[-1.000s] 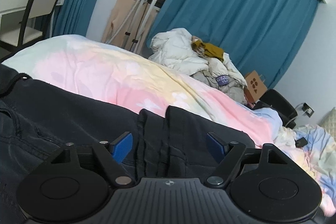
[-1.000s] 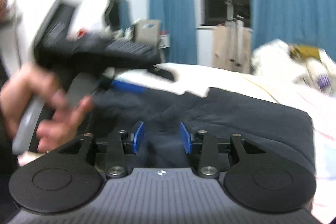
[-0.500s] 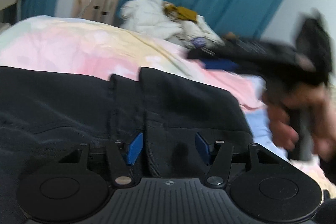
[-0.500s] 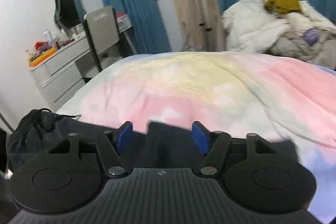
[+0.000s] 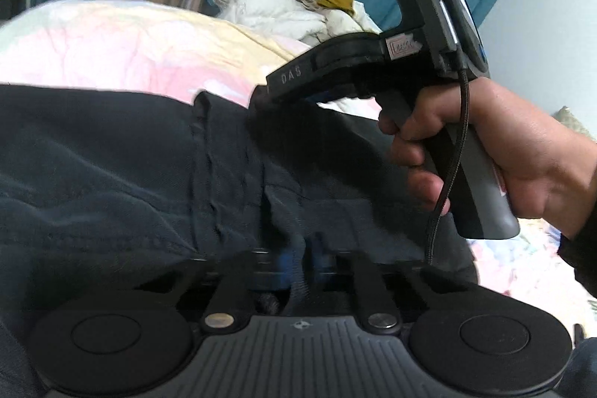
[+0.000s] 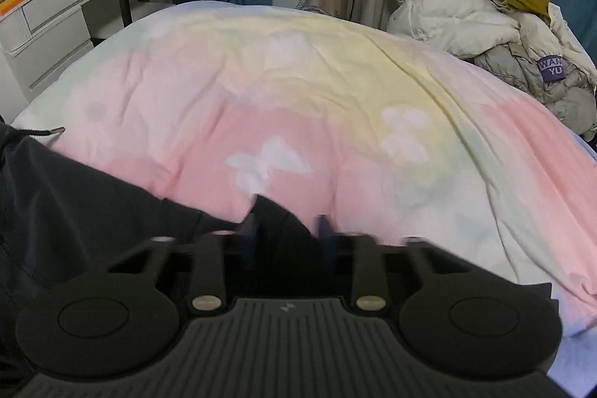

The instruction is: Fold clothes

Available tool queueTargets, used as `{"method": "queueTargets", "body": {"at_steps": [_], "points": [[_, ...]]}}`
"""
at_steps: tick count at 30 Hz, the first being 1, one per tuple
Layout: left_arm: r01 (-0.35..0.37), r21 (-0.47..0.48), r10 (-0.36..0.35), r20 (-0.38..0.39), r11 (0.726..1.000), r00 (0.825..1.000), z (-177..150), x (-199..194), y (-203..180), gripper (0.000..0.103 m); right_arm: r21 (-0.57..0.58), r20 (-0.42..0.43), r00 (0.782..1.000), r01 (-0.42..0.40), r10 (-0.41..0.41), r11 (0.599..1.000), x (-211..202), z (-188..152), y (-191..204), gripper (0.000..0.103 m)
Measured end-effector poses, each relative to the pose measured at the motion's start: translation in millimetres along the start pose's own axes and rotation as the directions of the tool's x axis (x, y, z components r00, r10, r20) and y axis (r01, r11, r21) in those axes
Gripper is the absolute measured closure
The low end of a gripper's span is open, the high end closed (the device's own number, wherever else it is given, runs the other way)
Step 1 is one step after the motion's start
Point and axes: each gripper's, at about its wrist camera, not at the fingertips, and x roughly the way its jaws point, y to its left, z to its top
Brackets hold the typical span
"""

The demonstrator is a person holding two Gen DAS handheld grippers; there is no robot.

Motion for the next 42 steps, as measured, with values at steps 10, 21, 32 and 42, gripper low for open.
{"method": "queueTargets", "body": {"at_steps": [10, 21, 32, 42], "points": [[0.011, -0.022, -0.007, 0.180, 1.000, 0.984, 3.6, -65.8, -7.3, 0.101, 0.049, 0.186, 0.974, -0.140, 0.129, 0.989, -61.4, 11.9, 3.2, 0.092], [-0.124, -0.075, 0.127, 0.039, 0.990, 0.991, -7.0, -27.5, 23.2, 0.100, 0.008, 0.162, 0.976, -0.149, 0.146, 0.989, 1.6, -17.8, 33.8, 0.090], [-0.134, -0.037, 0.134, 0.015, 0.990, 0.991, -8.4, -8.4, 21.1, 0.099, 0.077, 0.379, 0.921, -0.136, 0.097, 0.988, -101.5, -83.4, -34.0, 0.078], [-0.175, -0.011, 0.175, 0.056, 0.984, 0.983, -14.4, -5.2, 8.7, 0.095, 0.266, 0.283, 0.945, 0.085, -0.162, 0.960, -124.5, -194.4, -103.2, 0.075]]}}
